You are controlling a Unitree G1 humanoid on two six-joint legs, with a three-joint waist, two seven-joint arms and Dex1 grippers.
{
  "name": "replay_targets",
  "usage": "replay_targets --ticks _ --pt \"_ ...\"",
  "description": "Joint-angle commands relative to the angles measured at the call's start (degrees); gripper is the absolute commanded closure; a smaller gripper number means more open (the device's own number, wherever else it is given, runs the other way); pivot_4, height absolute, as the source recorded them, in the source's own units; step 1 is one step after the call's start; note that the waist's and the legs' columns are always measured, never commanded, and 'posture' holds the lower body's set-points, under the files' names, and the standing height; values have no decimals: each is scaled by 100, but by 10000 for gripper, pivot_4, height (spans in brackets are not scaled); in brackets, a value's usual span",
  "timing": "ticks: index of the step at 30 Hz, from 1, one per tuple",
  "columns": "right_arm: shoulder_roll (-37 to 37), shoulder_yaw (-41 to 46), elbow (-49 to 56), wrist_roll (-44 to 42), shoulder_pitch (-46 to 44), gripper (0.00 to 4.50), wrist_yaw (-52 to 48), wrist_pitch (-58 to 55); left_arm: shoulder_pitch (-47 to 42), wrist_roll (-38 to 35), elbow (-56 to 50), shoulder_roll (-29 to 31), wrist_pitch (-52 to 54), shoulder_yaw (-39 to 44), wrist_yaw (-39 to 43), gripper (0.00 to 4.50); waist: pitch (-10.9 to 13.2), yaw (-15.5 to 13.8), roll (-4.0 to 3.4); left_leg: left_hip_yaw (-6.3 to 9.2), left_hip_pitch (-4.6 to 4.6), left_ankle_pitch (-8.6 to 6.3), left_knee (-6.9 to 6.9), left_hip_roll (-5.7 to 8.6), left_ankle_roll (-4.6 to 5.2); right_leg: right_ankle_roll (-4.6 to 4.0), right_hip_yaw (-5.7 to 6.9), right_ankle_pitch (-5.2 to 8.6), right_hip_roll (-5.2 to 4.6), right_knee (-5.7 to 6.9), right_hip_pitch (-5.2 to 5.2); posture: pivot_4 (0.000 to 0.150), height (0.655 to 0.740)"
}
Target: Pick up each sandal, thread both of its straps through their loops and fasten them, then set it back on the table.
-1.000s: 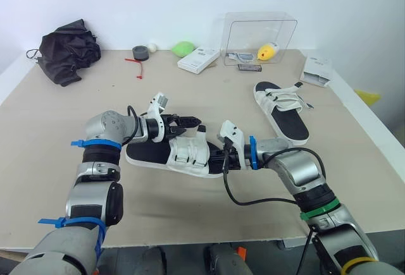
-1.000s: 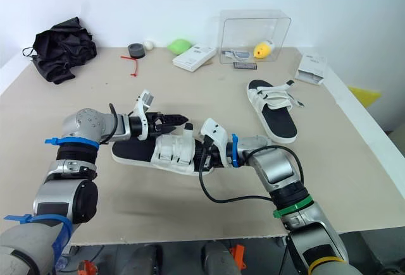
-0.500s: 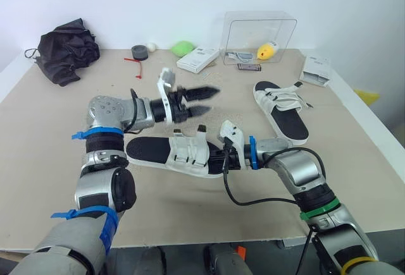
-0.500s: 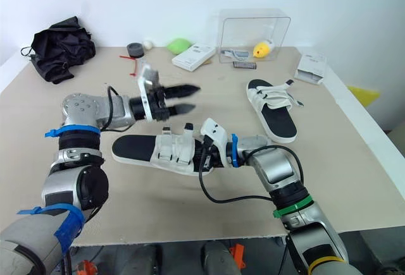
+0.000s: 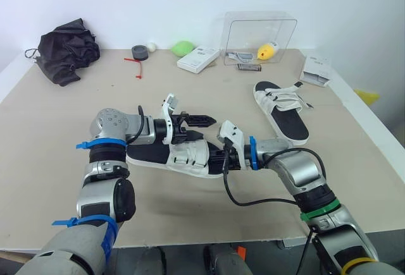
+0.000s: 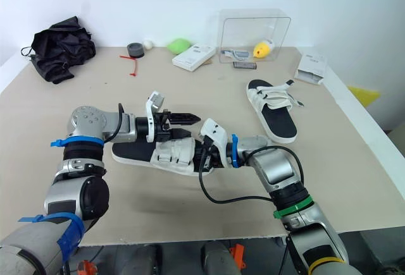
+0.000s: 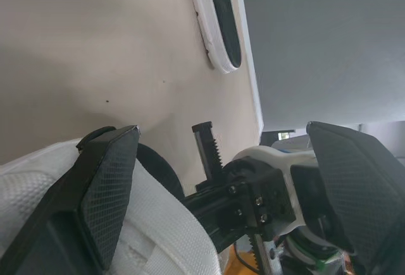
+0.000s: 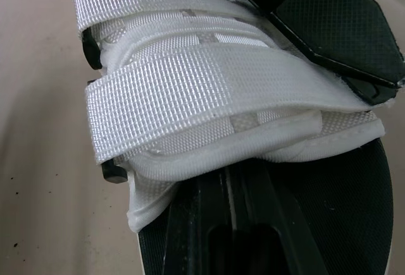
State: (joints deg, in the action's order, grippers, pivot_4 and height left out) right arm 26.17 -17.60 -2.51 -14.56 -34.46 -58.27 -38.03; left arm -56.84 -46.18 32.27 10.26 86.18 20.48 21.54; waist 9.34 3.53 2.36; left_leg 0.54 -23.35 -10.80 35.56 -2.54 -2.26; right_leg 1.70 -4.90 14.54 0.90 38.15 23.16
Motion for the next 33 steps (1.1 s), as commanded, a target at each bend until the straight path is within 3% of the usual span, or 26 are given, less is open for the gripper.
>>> replay_targets --ticks 1,10,14,23,27,33 --pt "60 -170 -228 168 143 45000 94 -208 306 437 17 180 -46 -510 6 1060 -5 0 -2 1 1 0 0 0 0 0 1 0 0 0 -1 1500 7400" --pt "77 -158 -260 149 137 45000 133 -207 272 713 214 391 -602 -914 310 1060 -29 1 -15 0 18 -1 3 1 -2 0 1 1 -1 0 -19 1500 7400" --pt "135 -23 -295 91 87 45000 131 -225 14 589 200 305 -865 -676 356 1060 -37 1 -24 0 21 -1 3 2 -2 0 1 1 -1 -1 -21 1500 7400" --pt "444 235 448 -160 148 45000 118 -542 -45 160 -1175 106 -1115 -428 566 1060 -15 -60 -23 2 -22 -1 2 15 -2 12 1 8 -16 -2 11 1500 7400" --pt "748 526 1066 -325 127 45000 180 -811 347 151 -2220 514 -1702 -768 1340 1060 -5 -81 -30 6 -49 -7 2 25 -13 24 0 16 -26 -5 33 1500 7400" --pt "1323 1171 1669 -623 203 45000 256 -1066 1731 657 -3868 1922 -3449 -1834 3554 1060 5 -92 -35 3 -98 -17 -1 34 -30 10 -6 10 -37 -8 78 1500 7400"
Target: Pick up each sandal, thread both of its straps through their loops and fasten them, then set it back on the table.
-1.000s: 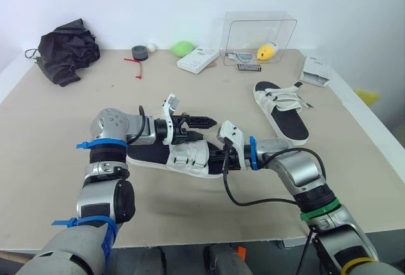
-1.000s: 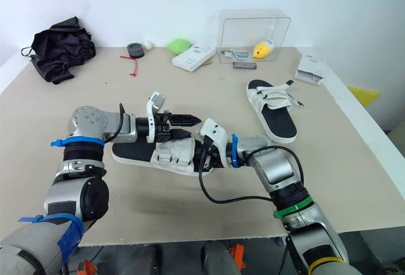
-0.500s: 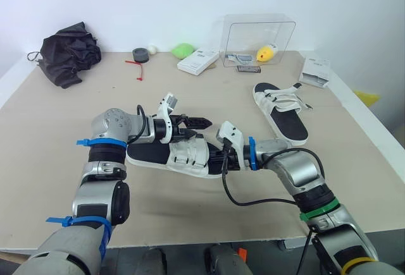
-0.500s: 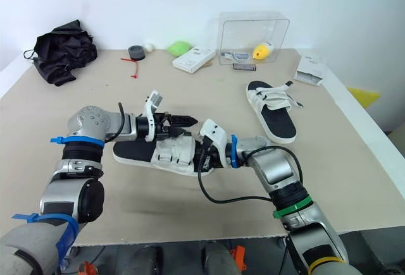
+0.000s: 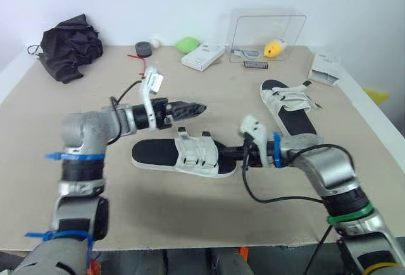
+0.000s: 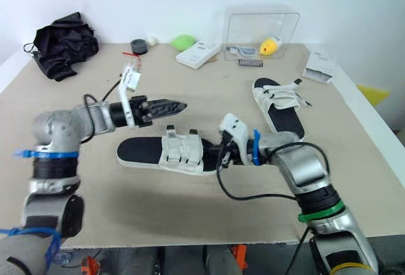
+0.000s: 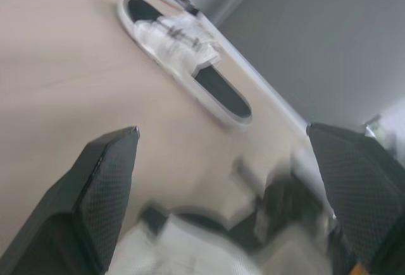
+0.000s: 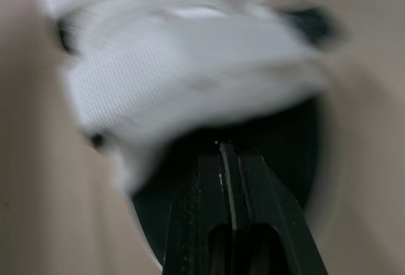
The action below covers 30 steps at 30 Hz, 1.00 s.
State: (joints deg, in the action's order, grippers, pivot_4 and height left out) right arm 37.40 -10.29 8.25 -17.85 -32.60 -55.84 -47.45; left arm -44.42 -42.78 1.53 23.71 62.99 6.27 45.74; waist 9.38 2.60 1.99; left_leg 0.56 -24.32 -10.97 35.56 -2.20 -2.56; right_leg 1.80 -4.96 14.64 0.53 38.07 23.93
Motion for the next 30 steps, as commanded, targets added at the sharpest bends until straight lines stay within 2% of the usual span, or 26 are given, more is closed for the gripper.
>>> replay_targets --ticks 1,6,10,14,21,30 --pt "292 594 737 -377 89 45000 3 -179 711 488 -864 784 -1552 -487 1442 1060 4 7 -2 -2 -3 0 -1 -1 1 -4 -2 -1 2 -1 4 1500 7400" --pt "655 1562 1704 -1061 857 45000 -77 -301 1653 1271 -669 1441 -3460 -657 2376 1060 7 -19 2 -1 -9 -6 -6 -2 10 -27 4 7 1 -1 10 1500 7400" --pt "677 2500 2850 -1936 1753 45000 0 -463 2248 1374 -556 1548 -4272 -482 2743 1060 8 -47 3 1 -17 -17 10 -3 30 15 9 37 -3 0 8 1500 7400" --pt "644 2641 3343 -2235 2174 45000 474 -666 2538 1648 -347 1599 -4933 -602 2962 1060 10 -36 6 0 -20 -21 29 -8 36 13 10 36 -1 1 6 1500 7400" --pt "491 2667 3847 -2643 2704 45000 1239 -814 2476 1915 -79 1311 -5351 -980 3027 1060 11 -33 7 -8 -18 -17 74 -33 42 5 10 8 17 5 -3 1500 7400" --pt "443 2844 4458 -3396 2801 45000 1834 -609 1661 2430 1110 685 -6049 -1565 3262 1060 10 -36 8 -6 -17 -16 80 -31 44 10 10 4 23 8 -8 1500 7400"
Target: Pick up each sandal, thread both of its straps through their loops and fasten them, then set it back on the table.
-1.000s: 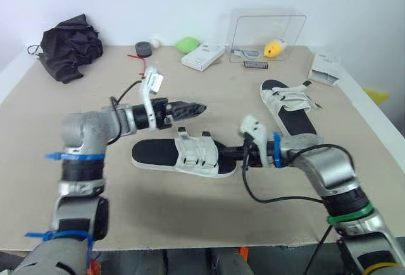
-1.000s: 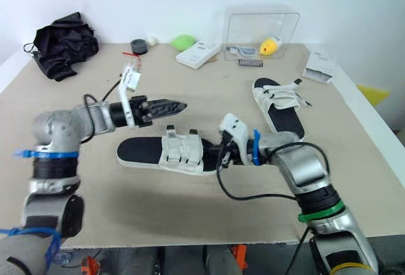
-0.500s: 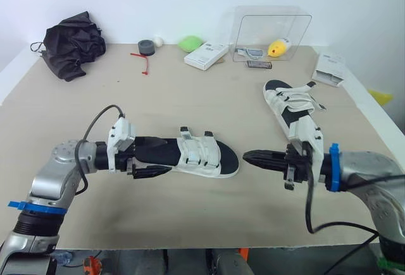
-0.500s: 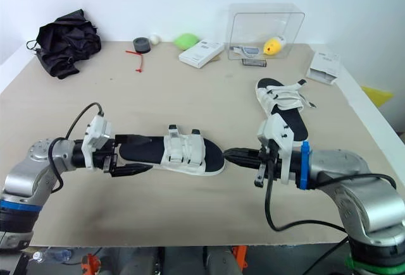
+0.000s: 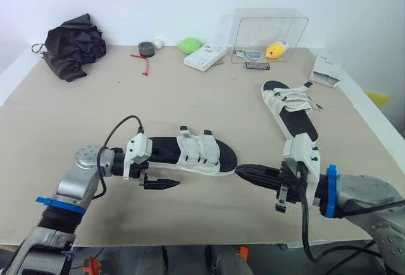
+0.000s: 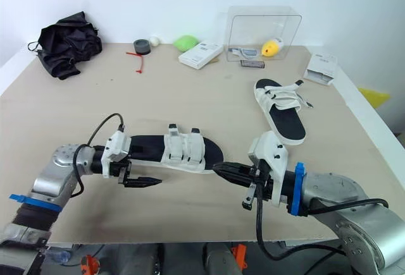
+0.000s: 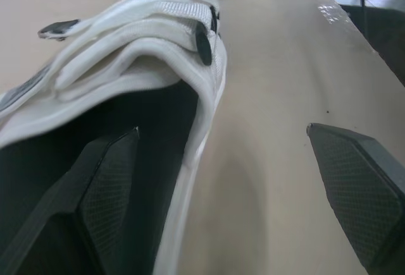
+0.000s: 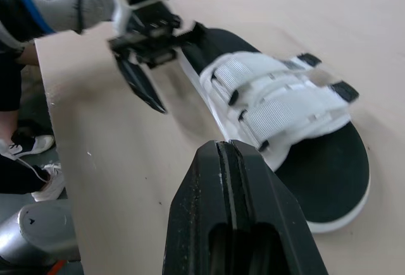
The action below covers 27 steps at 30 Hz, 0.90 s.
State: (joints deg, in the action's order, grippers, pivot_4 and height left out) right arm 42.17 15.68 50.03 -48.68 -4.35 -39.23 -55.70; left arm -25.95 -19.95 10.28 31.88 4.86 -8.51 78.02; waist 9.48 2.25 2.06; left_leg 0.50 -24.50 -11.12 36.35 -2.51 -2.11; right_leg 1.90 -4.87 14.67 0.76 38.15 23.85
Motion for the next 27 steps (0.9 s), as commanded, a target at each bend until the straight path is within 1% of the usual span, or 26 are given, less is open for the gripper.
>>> replay_targets --ticks 1,2,5,6,8,9,10,11,12,14,15,16,21,23,25,27 --pt "-61 268 304 -407 -31 45000 239 247 -246 199 348 -209 -301 -136 17 1060 0 0 0 0 0 0 0 0 0 1 -1 0 0 0 0 1500 7400" --pt "-58 248 335 -434 -22 45000 291 276 -314 255 447 -307 -344 -195 -22 1060 0 0 0 0 0 0 0 0 0 1 -1 0 0 0 0 1500 7400" --pt "-3 105 301 -398 -24 45000 445 328 -490 350 662 -558 -368 -263 -141 8817 -1 0 0 3 -1 0 3 2 1 2 0 -1 0 1 -2 1500 7400" --pt "17 71 280 -394 -36 45000 485 351 -534 390 729 -607 -400 -280 -158 12787 -1 0 0 4 -1 0 6 2 1 3 0 -2 0 1 -4 1500 7400" --pt "43 23 218 -386 -69 45000 537 386 -598 459 836 -669 -429 -296 -205 17753 -1 0 0 4 1 1 8 3 2 5 0 -3 0 1 -7 1500 7400" --pt "57 -22 170 -347 -77 45000 549 416 -614 455 849 -702 -355 -263 -277 20861 -1 0 0 4 2 2 9 3 3 5 0 -5 0 1 -9 1500 7400" --pt "65 -69 124 -307 -85 45000 560 441 -617 431 826 -728 -256 -222 -356 27166 -1 0 0 4 5 2 9 3 4 6 0 -5 0 1 -12 1500 7400" --pt "76 -119 86 -274 -94 45000 570 471 -620 385 788 -755 -137 -173 -446 32399 -1 0 0 5 12 2 10 3 4 6 0 -5 0 1 -20 1500 7400" --pt "82 -158 62 -251 -99 45000 574 493 -621 318 730 -781 8 -118 -538 32399 -1 1 0 5 12 2 10 3 4 6 0 -5 0 1 -20 1500 7400" --pt "78 -211 9 -243 -121 45000 577 559 -646 127 604 -859 405 32 -764 41035 -1 2 0 5 23 2 10 3 4 6 0 -5 -1 1 -32 1500 7400" --pt "55 -225 -42 -266 -150 45000 580 588 -675 36 570 -907 589 125 -899 43751 -1 3 0 6 23 2 11 3 4 6 0 -5 -1 1 -33 1500 7400" --pt "42 -235 -85 -280 -174 45000 582 615 -689 -21 541 -937 735 194 -1014 44543 -1 2 0 6 24 3 14 2 5 7 0 -7 0 1 -34 1500 7400" --pt "79 -332 -244 -232 -220 45000 546 730 -625 -113 342 -940 1301 379 -1484 44543 -1 30 0 6 30 4 14 -3 8 3 0 -12 7 2 -36 1500 7400" --pt "84 -408 -316 -178 -260 45000 527 786 -847 170 556 -1028 1557 630 -2489 44543 -1 24 0 8 30 4 13 -5 8 2 0 -12 10 3 -36 1500 7400" --pt "83 -495 -372 -122 -322 45000 512 835 -1254 579 1067 -1123 1600 959 -3864 44543 0 24 1 12 30 5 15 -4 9 2 2 -15 10 3 -37 1500 7400" --pt "67 -567 -423 -86 -385 45000 497 870 -1612 784 1627 -1138 1669 1278 -4942 44543 7 41 14 16 30 13 20 -4 22 5 3 -27 11 3 -40 1500 7400"
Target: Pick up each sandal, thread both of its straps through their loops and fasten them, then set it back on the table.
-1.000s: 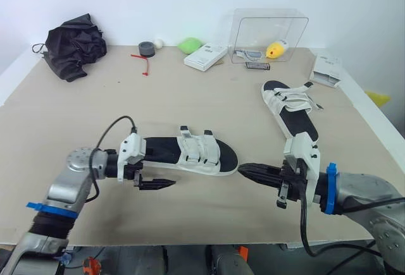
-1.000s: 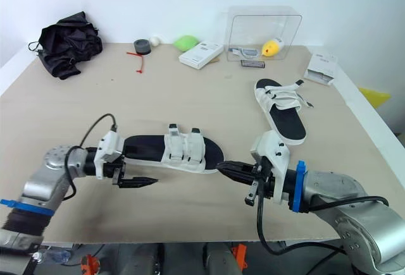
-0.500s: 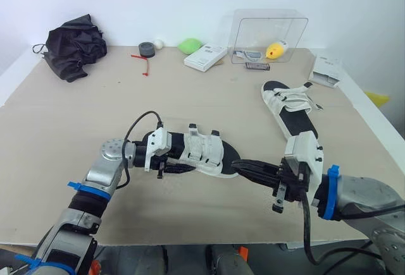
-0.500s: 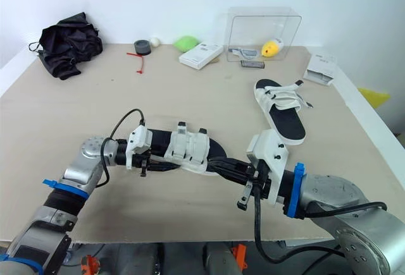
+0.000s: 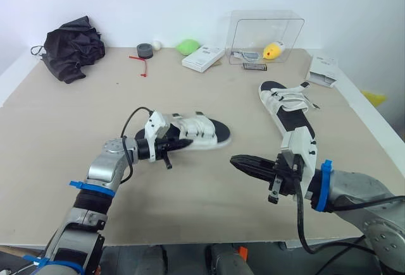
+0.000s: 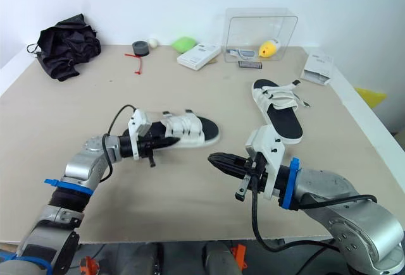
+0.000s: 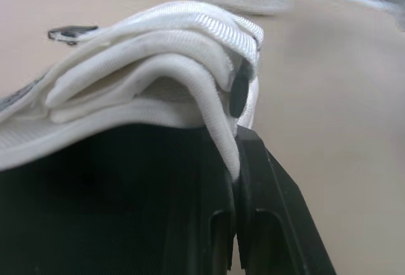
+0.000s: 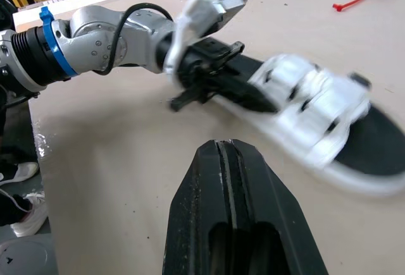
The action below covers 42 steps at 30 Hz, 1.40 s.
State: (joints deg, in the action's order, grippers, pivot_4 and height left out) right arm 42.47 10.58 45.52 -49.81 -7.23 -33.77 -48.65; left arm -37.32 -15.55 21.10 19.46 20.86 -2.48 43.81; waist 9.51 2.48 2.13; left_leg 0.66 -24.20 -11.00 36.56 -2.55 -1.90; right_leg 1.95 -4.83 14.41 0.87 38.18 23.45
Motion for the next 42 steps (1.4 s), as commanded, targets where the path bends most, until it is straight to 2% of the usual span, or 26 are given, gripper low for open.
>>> replay_targets --ticks 1,5,11,14,20,22,28,35,38,42 --pt "28 -119 -7 64 -138 45000 -56 184 -631 426 825 141 52 794 -1898 44543 4 33 8 -1 1 4 0 -2 6 -1 -3 -10 5 -1 1 1500 7400" --pt "7 -341 -136 182 -266 45000 -103 239 -981 438 1547 169 -25 1247 -2691 44543 4 21 8 -7 5 3 -5 -3 6 0 -6 -9 6 -1 2 1500 7400" --pt "-12 -489 -228 254 -391 45000 -142 285 -1013 521 1816 201 -227 1455 -3167 44543 4 -10 9 -8 -5 2 -6 11 4 11 -4 -3 -15 -3 2 1500 7400" --pt "-2 -534 -249 290 -412 45000 -180 316 -1014 458 1852 147 -372 1505 -3219 36061 4 -9 9 -8 -4 3 -5 13 3 12 -4 -4 -17 -3 1 1500 7400" --pt "8 -546 -332 332 -498 45000 -250 347 -1013 423 1665 105 -412 1523 -3285 7210 4 -8 10 -7 -3 4 -5 11 2 8 -2 -6 -13 -2 1 1500 7400" --pt "13 -520 -374 383 -548 45000 -295 429 -991 461 1579 139 -325 1577 -3483 572 5 -7 11 -7 -5 4 -5 12 2 10 -3 -5 -14 -2 1 1500 7400" --pt "-108 -413 -611 465 -752 45000 -293 698 -525 305 599 93 187 1693 -3680 572 5 1 12 -6 -5 4 -6 11 1 10 -3 -5 -14 -2 2 1500 7400" --pt "-203 -554 -895 677 -800 45000 -370 923 570 -300 -1621 143 1570 1816 -3478 572 5 16 14 -10 -5 3 -5 9 0 12 -7 -6 -17 -2 2 1500 7400" --pt "-194 -532 -1073 772 -800 45000 -495 1047 1062 -930 -2547 274 1805 1785 -2714 572 5 3 14 -9 -3 3 -5 8 -1 10 -5 -7 -15 -1 2 1500 7400" --pt "-263 -168 -1391 818 -709 45000 -500 1268 2076 -2174 -3555 613 2221 1915 -1224 572 5 5 12 -13 0 5 -4 7 -4 8 -6 -8 -16 -1 0 1500 7400"
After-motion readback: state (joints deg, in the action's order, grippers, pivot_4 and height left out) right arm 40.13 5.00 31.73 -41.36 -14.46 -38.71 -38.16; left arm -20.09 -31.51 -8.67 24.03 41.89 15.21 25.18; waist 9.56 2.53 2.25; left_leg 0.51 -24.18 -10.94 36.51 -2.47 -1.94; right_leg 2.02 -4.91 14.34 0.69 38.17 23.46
